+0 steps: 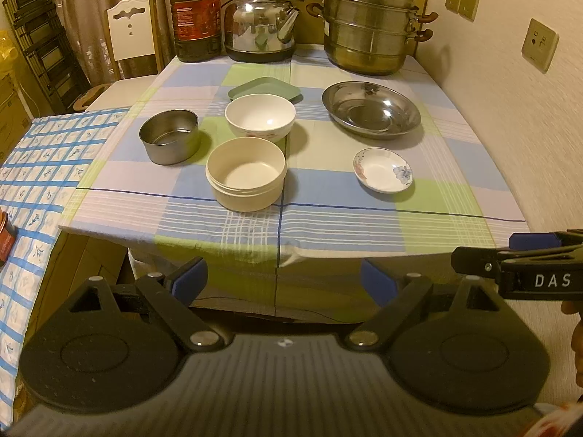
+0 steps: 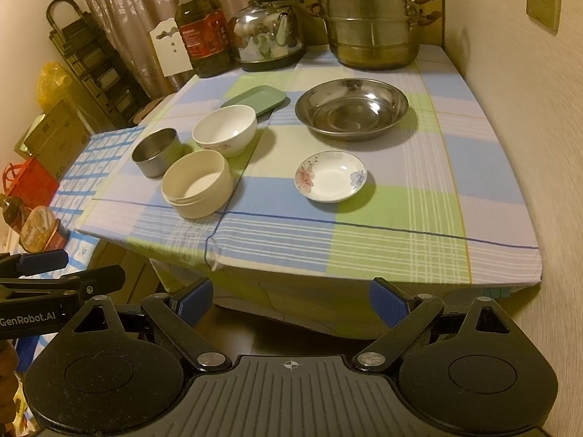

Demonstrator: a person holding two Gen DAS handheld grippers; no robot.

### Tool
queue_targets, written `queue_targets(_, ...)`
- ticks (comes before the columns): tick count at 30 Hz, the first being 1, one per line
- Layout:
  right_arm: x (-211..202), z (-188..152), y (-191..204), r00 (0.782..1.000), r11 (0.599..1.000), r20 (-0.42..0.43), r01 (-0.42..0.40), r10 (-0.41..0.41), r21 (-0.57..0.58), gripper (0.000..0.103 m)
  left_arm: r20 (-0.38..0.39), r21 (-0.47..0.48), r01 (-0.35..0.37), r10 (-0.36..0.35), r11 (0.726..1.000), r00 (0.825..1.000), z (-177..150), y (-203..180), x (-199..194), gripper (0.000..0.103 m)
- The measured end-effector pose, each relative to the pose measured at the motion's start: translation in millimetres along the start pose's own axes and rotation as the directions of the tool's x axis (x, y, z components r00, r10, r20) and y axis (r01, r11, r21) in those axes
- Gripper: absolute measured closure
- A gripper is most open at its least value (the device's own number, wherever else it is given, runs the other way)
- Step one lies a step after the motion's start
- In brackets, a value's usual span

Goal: Organize plates and bowls

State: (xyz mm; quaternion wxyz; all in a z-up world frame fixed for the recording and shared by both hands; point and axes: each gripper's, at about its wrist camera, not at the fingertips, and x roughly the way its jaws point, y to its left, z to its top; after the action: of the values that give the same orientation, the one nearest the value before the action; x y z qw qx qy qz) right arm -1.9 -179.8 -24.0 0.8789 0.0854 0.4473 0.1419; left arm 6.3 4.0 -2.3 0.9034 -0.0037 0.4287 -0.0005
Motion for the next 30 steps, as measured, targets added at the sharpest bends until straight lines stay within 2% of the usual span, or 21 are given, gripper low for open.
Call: queue_targets(30,1.5,2.4,-1.3,1.000,1.000,-0.002,-0.001,0.001,0.002,0.010,-0.002,0.002,-0.001,0.001,1.000,1.000,0.8,-0.4,1.5,0.013)
